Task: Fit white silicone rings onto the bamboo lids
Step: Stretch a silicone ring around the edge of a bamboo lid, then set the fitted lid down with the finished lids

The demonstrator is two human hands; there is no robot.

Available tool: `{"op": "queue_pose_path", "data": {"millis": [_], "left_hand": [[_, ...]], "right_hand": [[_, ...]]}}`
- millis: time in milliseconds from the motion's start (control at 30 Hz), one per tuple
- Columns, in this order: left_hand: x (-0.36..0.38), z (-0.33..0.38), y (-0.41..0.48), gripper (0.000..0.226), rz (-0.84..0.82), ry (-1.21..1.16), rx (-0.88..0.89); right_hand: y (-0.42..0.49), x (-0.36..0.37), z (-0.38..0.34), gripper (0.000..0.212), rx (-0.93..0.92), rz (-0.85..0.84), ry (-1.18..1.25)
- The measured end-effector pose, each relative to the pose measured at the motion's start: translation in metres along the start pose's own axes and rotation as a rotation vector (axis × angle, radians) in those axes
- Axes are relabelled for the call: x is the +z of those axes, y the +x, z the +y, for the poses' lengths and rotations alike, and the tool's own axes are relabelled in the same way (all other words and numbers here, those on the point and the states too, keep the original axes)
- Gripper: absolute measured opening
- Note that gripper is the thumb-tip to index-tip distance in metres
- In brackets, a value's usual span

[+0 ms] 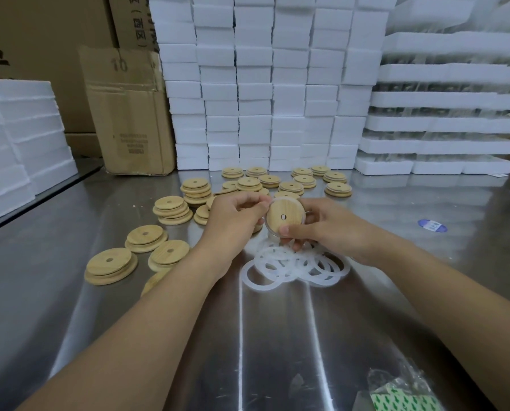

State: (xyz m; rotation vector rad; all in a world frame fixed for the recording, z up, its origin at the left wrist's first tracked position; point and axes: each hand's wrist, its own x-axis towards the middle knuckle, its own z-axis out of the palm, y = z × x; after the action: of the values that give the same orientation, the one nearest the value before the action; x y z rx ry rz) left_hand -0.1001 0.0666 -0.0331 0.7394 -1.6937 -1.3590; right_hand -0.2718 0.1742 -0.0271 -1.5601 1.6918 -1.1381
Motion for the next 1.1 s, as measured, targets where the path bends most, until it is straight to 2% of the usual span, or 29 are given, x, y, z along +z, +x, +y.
{"op": "queue_pose_path", "data": {"millis": [367, 467, 567, 700, 900, 1000, 1100], "left_hand": [[-0.009, 0.007, 0.004, 0.016, -0.132, -0.145, -0.042], [-0.009, 0.005, 0.004, 0.011, -0.065, -0.168, -0.024], [-0.008, 0.004, 0.004, 0.018, -0.011, -0.222, -0.041], [-0.009, 0.006, 0.003, 0.023, -0.05, -0.287, -0.126], [-0.006, 0.005, 0.003, 0.028, -0.146, -0.398, -0.224], [-0.006, 0.004, 0.004, 0.027, -0.181, -0.401, -0.214], [-0.006, 0.004, 0.003, 0.027, -0.147, -0.402, -0.215]], "right_hand": [[0.0, -0.008, -0.005, 0.028, -0.016, -0.014, 0.087], [0.0, -0.008, -0.006, 0.028, -0.032, -0.022, 0.113], [0.0, -0.007, -0.007, 0.029, -0.041, 0.01, 0.112], [0.001, -0.009, -0.008, 0.028, -0.044, 0.061, 0.115], [0.001, -0.01, -0.007, 0.033, -0.029, 0.053, 0.19], [0.001, -0.011, -0.007, 0.036, -0.007, 0.051, 0.232], [0.001, -0.011, -0.007, 0.037, 0.016, 0.093, 0.219]]}}
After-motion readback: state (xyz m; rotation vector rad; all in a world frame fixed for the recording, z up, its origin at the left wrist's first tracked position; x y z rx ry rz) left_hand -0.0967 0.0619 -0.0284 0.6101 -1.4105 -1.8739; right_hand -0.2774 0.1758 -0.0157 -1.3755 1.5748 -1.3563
